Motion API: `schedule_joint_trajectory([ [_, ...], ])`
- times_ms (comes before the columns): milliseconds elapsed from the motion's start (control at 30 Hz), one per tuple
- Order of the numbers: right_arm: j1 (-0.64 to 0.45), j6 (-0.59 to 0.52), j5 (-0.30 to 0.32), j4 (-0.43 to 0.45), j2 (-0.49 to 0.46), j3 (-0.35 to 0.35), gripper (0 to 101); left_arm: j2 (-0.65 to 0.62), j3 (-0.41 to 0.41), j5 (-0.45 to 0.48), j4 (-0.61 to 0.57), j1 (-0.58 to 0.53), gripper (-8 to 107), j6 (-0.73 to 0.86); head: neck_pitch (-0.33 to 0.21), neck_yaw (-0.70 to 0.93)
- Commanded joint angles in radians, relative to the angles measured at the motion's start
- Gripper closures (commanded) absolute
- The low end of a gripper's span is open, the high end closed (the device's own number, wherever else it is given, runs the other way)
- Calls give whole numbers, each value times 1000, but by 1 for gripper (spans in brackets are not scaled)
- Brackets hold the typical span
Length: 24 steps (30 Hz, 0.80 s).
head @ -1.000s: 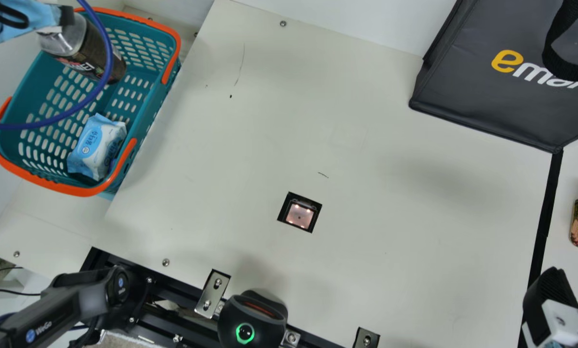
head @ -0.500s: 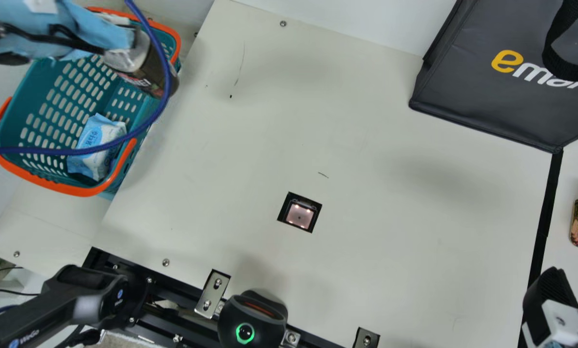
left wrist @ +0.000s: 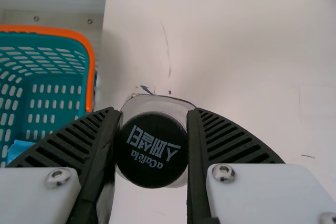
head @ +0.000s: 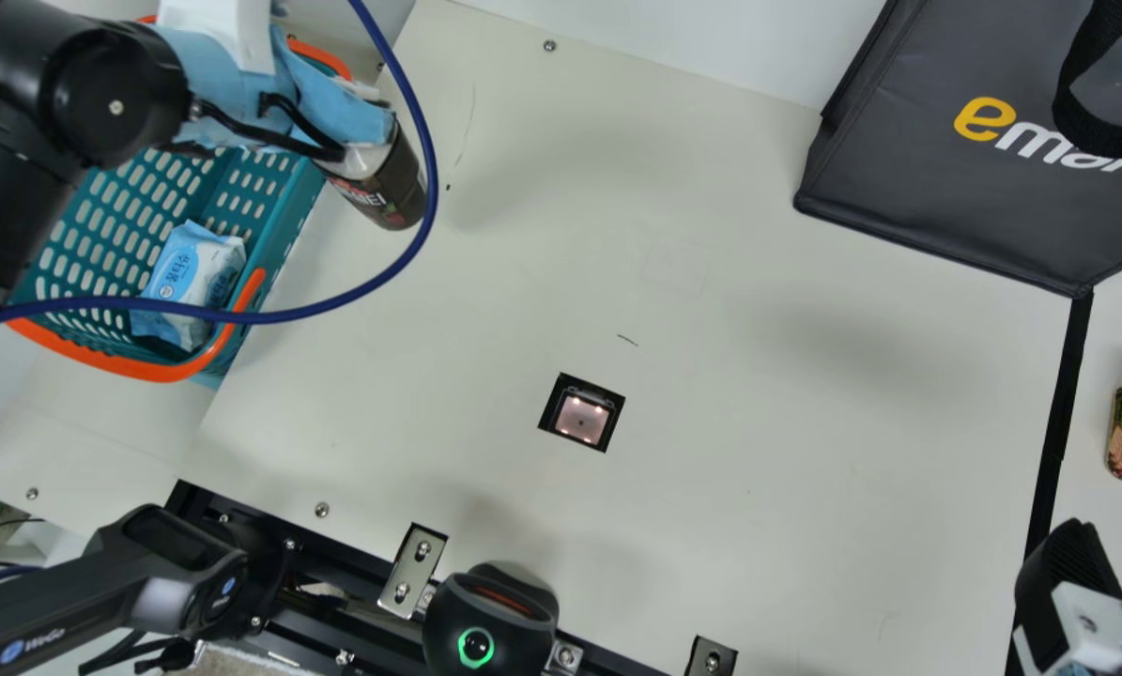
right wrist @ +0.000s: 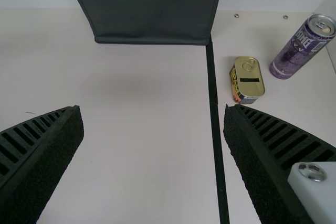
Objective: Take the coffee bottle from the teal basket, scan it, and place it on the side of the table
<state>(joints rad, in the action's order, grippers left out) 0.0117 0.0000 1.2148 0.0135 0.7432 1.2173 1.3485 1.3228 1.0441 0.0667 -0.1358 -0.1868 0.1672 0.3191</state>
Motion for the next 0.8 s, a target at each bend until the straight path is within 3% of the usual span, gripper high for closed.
schedule_joint_trajectory([
  [0,0,0,0,0,0,0,6,5,-12,-5,8,-11,107,-9,-29,2],
  [767,0,0,0,0,0,0,6,36,-174,-138,6,-27,107,-30,-29,2],
])
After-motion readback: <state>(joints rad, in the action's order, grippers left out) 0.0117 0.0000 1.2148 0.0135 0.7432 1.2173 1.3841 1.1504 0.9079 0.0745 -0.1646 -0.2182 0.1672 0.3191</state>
